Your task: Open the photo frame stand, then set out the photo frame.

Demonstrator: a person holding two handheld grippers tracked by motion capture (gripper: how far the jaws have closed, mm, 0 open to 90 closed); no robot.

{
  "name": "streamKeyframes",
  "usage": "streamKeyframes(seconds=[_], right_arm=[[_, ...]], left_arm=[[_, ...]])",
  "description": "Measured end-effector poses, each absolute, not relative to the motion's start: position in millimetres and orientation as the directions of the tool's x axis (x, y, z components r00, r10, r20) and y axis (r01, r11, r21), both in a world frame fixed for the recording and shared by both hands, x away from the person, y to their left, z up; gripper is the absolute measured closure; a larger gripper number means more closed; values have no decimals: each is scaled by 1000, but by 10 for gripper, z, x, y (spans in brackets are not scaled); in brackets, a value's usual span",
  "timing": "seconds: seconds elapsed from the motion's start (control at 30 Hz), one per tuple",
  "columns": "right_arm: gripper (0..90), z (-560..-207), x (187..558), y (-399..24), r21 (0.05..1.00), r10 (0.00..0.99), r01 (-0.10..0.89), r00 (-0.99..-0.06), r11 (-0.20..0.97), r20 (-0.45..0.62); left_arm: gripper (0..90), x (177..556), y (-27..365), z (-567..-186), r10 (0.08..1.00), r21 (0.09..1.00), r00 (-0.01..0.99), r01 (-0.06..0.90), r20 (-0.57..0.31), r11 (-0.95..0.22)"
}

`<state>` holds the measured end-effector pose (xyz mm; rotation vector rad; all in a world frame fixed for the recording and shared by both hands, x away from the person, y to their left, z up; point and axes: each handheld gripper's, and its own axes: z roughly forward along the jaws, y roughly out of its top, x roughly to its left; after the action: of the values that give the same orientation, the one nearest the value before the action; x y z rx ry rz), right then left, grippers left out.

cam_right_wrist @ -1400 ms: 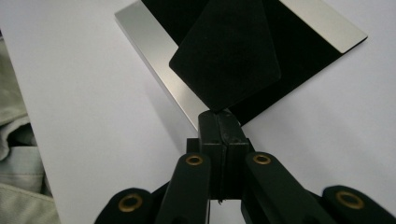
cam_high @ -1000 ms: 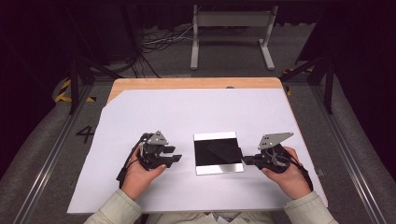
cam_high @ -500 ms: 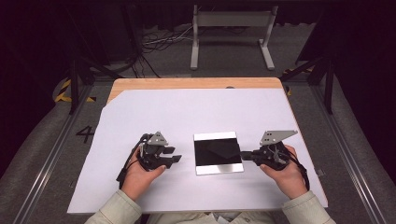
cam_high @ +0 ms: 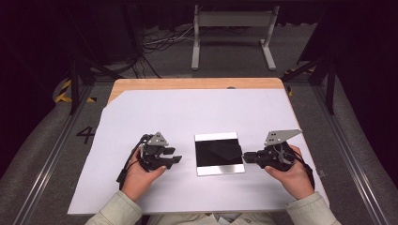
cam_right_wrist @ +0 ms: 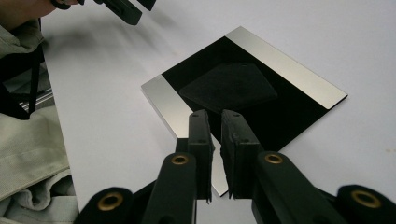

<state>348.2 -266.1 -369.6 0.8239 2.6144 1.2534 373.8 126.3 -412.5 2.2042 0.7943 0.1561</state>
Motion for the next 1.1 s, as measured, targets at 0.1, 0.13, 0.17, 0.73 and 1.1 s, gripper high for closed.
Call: streamKeyframes(seconds=[0.1,0.13,0.17,0.73,1.1], right_arm=[[759,-3673,3468,-2654,750,524,415,-845,516,107],[742,-3658,3458,-2650,750,526,411,-845,518,100],[724,-3646,3451,-2647,751,527,409,-844,518,96],[556,-3554,3573,-2483,735,556,468,-817,491,149],[515,-3524,3800,-2326,711,586,514,-791,480,177]], left_arm=[[560,3737,1263,-4127,588,706,797,495,-136,-507],[560,3736,1263,-4126,588,707,797,494,-136,-506],[560,3734,1263,-4125,589,708,797,495,-137,-505],[558,3706,1303,-4124,604,707,785,504,-136,-497],[556,3693,1321,-4139,605,705,785,503,-131,-500]])
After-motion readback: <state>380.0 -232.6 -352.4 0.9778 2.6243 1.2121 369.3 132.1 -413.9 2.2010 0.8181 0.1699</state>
